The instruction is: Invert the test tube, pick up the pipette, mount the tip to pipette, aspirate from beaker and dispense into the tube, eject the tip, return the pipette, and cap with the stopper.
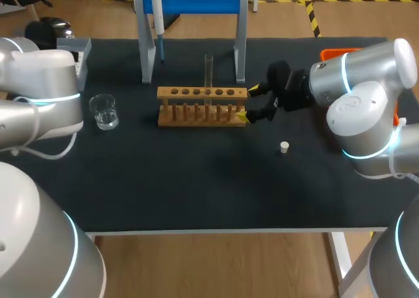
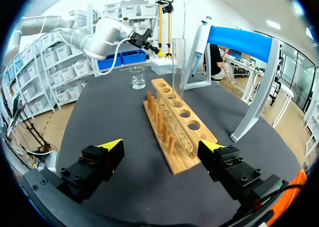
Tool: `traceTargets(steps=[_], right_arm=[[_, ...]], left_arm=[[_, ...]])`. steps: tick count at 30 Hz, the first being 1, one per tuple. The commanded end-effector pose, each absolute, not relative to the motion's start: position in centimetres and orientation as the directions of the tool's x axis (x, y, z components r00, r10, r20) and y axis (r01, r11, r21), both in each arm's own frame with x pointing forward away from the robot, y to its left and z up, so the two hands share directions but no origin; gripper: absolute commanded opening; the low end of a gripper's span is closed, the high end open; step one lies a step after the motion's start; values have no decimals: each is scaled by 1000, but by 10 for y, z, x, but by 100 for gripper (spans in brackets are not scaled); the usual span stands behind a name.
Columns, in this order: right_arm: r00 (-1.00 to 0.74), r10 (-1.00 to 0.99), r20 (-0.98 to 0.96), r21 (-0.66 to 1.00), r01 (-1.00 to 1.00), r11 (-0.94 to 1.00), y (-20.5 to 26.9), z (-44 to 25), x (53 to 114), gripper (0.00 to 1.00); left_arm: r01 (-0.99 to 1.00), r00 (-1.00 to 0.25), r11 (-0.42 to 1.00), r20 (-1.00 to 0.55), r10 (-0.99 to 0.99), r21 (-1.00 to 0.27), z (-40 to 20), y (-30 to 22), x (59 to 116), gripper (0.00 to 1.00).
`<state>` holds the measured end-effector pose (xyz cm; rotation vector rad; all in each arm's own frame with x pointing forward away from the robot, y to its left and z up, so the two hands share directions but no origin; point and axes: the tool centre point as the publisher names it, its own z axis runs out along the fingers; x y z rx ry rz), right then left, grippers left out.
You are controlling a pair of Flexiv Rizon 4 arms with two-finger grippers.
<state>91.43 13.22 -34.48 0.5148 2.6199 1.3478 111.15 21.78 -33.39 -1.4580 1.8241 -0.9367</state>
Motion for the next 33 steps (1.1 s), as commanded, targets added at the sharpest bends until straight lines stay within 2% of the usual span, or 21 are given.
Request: traceTargets(steps=[1, 5, 8, 13, 14, 33], right_arm=[[-930, 367, 23, 811, 232, 537, 131, -345, 914, 100], [-930, 367, 23, 811, 232, 537, 131, -345, 914, 100], [-930, 367, 23, 811, 232, 537, 131, -345, 914, 100], [-930, 367, 23, 811, 232, 537, 131, -345, 914, 100], [-930, 367, 23, 811, 232, 537, 131, -345, 914, 100], [-930, 367, 23, 811, 232, 537, 131, -345, 914, 100]], left_arm=[[-543, -194, 139, -38, -980, -828, -344, 217, 1121, 67], [-547, -174, 127, -35, -984, -827, -347, 223, 1125, 63], [-551, -161, 122, -38, -986, -825, -347, 227, 1126, 55], [-553, -151, 115, -37, -988, -825, -349, 230, 1128, 56], [-554, -150, 115, -37, -988, -824, -349, 231, 1129, 49], [-566, -129, 95, -26, -991, -819, -355, 238, 1135, 47]])
